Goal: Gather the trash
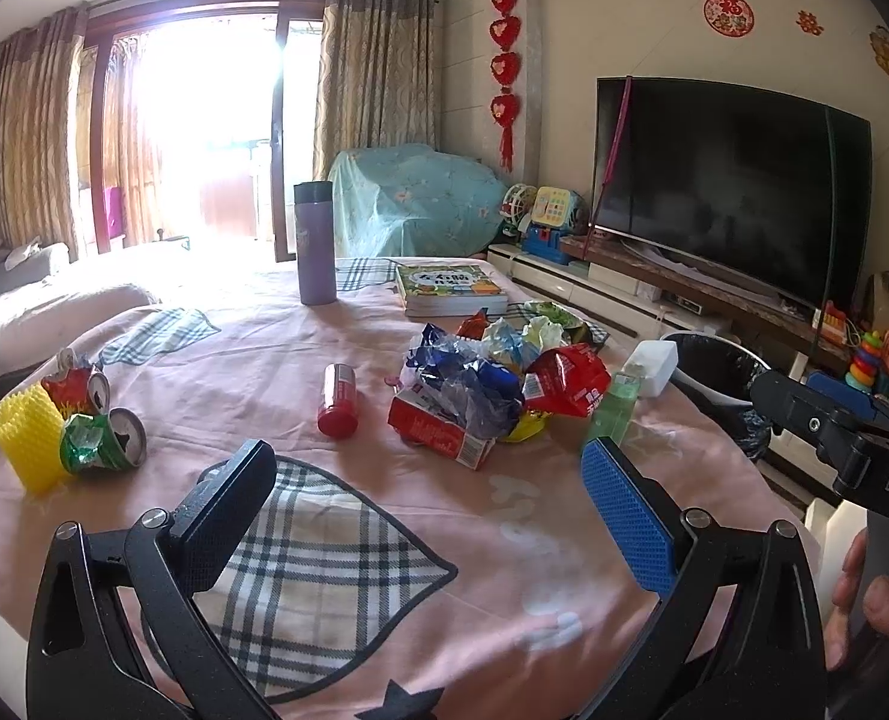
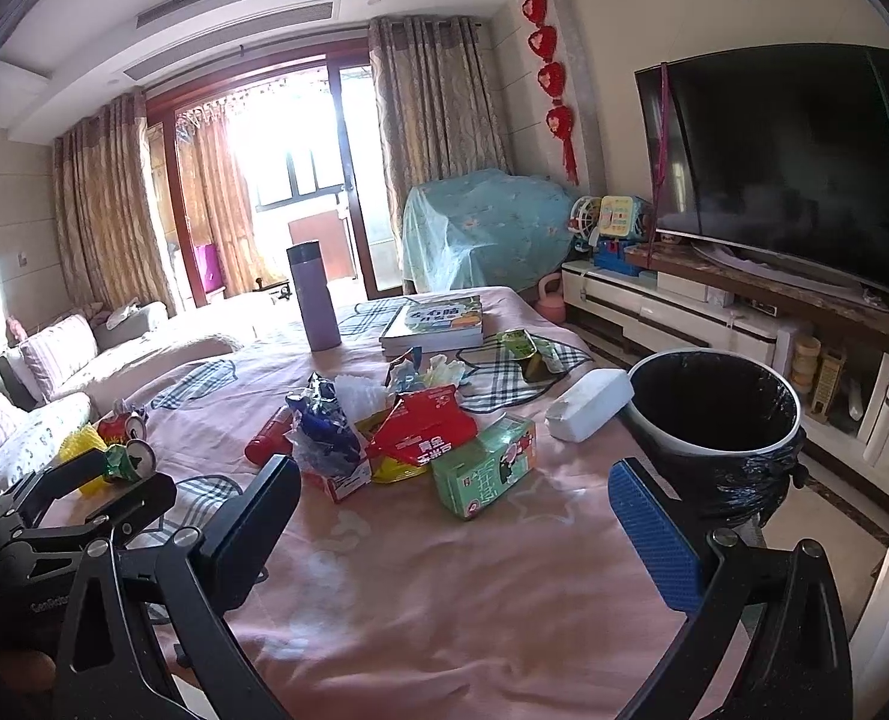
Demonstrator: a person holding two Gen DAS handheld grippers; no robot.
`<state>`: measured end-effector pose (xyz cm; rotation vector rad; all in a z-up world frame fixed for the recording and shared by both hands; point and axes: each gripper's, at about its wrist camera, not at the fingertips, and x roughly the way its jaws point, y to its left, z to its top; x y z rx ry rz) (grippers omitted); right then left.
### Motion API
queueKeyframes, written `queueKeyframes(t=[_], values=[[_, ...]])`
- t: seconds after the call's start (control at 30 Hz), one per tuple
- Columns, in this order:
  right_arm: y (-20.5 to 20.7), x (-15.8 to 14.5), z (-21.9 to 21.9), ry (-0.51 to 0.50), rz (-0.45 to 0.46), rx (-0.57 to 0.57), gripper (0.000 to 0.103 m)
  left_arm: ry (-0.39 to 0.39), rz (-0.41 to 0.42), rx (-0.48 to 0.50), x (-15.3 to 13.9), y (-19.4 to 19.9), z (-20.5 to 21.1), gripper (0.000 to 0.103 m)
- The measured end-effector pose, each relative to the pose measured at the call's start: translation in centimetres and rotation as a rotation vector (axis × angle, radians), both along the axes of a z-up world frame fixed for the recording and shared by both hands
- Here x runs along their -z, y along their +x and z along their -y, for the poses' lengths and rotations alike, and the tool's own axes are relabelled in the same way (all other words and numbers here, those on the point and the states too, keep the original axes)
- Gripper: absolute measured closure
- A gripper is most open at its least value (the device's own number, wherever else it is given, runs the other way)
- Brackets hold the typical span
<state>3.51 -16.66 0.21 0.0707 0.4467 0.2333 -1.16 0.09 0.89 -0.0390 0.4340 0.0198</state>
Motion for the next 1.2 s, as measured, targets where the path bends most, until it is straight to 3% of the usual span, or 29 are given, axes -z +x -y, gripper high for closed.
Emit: queueKeyframes(t=[0.7,1.2], values=[[0.0,0.0,-0.1,0.014,0.005,-0.016,0.0,-0.002,-0.011,0.004,0.5,0.3,-0.1,0.0],[2.3,1.9,-0.3,0.001,-0.069,-0.034,0.005,0.008,-0.08,0.039,1.8,2.4,0.4,0.0]])
